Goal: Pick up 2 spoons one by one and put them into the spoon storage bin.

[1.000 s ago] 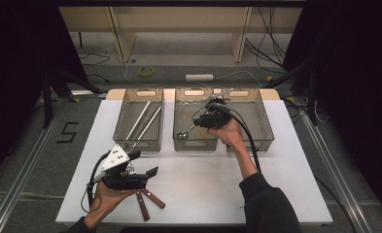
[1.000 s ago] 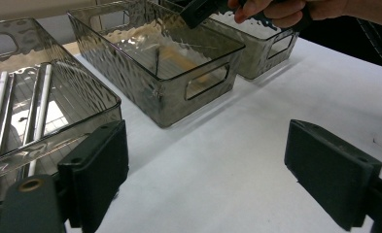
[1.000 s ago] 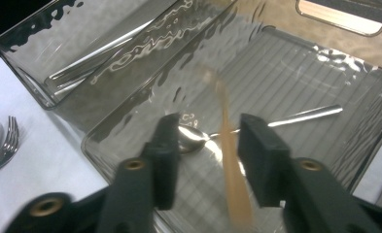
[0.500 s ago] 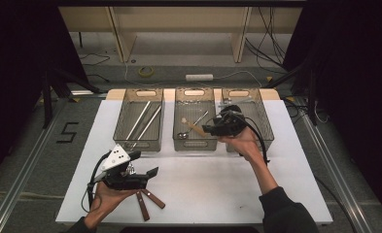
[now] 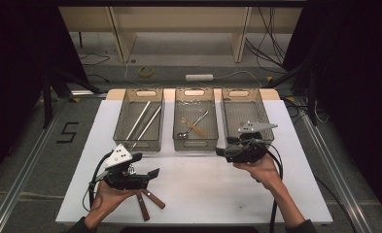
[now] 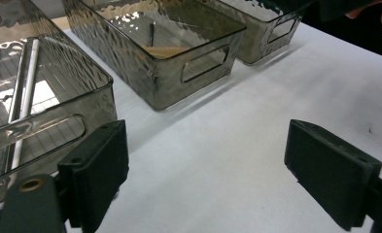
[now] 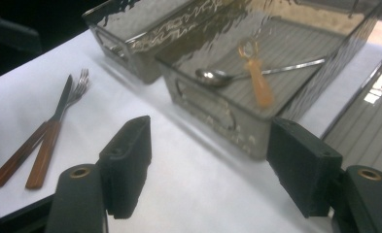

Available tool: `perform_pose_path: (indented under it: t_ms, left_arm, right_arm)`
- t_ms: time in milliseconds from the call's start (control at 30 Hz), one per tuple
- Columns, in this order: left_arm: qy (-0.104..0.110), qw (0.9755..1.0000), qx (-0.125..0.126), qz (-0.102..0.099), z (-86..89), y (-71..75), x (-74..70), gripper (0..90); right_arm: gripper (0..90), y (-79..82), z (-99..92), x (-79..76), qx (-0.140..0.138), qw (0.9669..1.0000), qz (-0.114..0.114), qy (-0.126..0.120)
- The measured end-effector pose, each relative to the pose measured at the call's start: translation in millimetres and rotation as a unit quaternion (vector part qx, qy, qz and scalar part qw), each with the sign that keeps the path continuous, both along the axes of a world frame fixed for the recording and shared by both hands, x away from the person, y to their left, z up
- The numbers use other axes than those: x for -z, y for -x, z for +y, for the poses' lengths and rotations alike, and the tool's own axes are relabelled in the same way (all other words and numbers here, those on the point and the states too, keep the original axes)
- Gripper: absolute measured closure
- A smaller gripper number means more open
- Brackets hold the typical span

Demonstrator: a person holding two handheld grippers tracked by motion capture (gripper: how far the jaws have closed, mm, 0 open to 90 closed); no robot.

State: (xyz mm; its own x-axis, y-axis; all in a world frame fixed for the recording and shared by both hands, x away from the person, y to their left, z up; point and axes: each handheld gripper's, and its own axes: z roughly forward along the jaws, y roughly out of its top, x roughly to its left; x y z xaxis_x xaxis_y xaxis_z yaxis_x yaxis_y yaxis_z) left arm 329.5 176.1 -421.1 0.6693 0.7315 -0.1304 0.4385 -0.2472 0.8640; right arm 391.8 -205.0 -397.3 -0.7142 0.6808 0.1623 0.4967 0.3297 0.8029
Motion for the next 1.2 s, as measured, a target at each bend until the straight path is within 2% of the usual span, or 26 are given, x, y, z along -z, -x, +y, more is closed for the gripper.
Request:
perform_pose_path:
  t_ms: [100, 167, 467, 767, 1000, 1200]
  left_arm:
    - [-0.003, 1.0000, 0.002, 0.008, -2.0, 0.2, 0.9, 15.7]
    - [-0.006, 0.9999, 0.004, 0.013, -3.9, 0.6, 1.4, 15.7]
    - [-0.019, 0.9990, 0.018, 0.038, -9.6, 2.4, 4.4, 15.8]
    - [-0.031, 0.9977, 0.033, 0.052, -10.3, 3.1, 6.0, 16.7]
    - [-0.057, 0.9953, 0.045, 0.064, -8.7, 2.2, 5.8, 16.9]
    - [-0.086, 0.9930, 0.051, 0.064, -5.7, 1.3, 1.2, 17.4]
  right_arm:
    - [32.9, 9.8, -5.4, 9.2, 0.001, 1.0000, 0.005, 0.004]
    - [32.9, 15.8, -9.6, 13.2, 0.004, 1.0000, 0.001, -0.003]
    - [31.8, 36.6, -24.6, 18.5, 0.025, 0.9993, -0.015, -0.025]
    - [31.3, 51.8, -34.7, 25.5, 0.028, 0.9993, -0.008, -0.024]
    - [31.1, 60.6, -38.9, 27.3, 0.029, 0.9993, -0.004, -0.024]
    - [31.1, 65.0, -42.5, 28.5, 0.032, 0.9991, -0.003, -0.028]
